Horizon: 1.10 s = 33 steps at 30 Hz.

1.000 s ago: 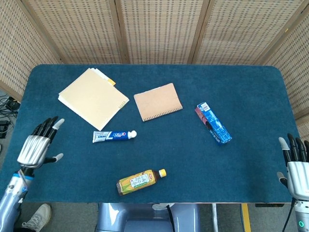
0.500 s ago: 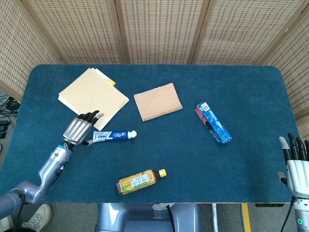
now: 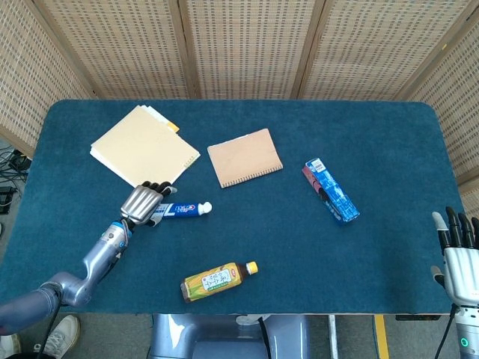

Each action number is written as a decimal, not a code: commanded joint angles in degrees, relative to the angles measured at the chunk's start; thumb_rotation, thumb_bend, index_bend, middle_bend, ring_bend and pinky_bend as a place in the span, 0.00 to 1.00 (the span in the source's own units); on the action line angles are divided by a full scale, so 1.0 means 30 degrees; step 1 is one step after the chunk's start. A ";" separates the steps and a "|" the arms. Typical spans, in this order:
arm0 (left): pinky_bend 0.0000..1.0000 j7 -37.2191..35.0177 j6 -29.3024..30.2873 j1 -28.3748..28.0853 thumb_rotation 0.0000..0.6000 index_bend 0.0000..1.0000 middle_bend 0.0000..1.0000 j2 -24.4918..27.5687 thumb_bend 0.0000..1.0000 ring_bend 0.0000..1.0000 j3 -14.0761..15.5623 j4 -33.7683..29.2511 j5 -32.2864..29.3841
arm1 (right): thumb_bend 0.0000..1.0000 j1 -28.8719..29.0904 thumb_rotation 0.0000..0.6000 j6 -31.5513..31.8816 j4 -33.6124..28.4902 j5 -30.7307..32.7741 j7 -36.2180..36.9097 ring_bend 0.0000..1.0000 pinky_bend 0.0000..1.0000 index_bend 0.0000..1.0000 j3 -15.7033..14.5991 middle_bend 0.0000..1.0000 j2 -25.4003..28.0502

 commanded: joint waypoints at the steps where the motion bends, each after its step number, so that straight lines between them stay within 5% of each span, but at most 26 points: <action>1: 0.31 0.0137 -0.0101 -0.0112 1.00 0.23 0.20 -0.0030 0.28 0.28 0.0055 -0.0025 -0.0125 | 0.00 -0.0002 1.00 -0.0018 0.0015 0.0034 0.0030 0.00 0.00 0.00 0.0000 0.00 0.0006; 19: 0.33 0.0924 -0.0948 -0.0797 1.00 0.26 0.23 0.0004 0.28 0.30 0.0229 -0.0984 -0.1435 | 0.00 -0.0048 1.00 0.0016 0.0037 0.0058 0.0399 0.00 0.00 0.00 -0.0021 0.00 0.0151; 28: 0.46 0.1659 -0.1092 -0.1016 1.00 0.37 0.32 -0.0393 0.29 0.39 0.0302 -0.0626 -0.2289 | 0.00 -0.0051 1.00 0.0075 0.0102 0.0080 0.0511 0.00 0.00 0.00 0.0016 0.00 0.0142; 33: 0.55 0.1900 -0.0747 -0.0974 1.00 0.49 0.43 -0.0576 0.40 0.46 0.0321 -0.0503 -0.2555 | 0.00 -0.0050 1.00 0.0044 0.0112 0.0142 0.0585 0.00 0.00 0.00 0.0029 0.00 0.0166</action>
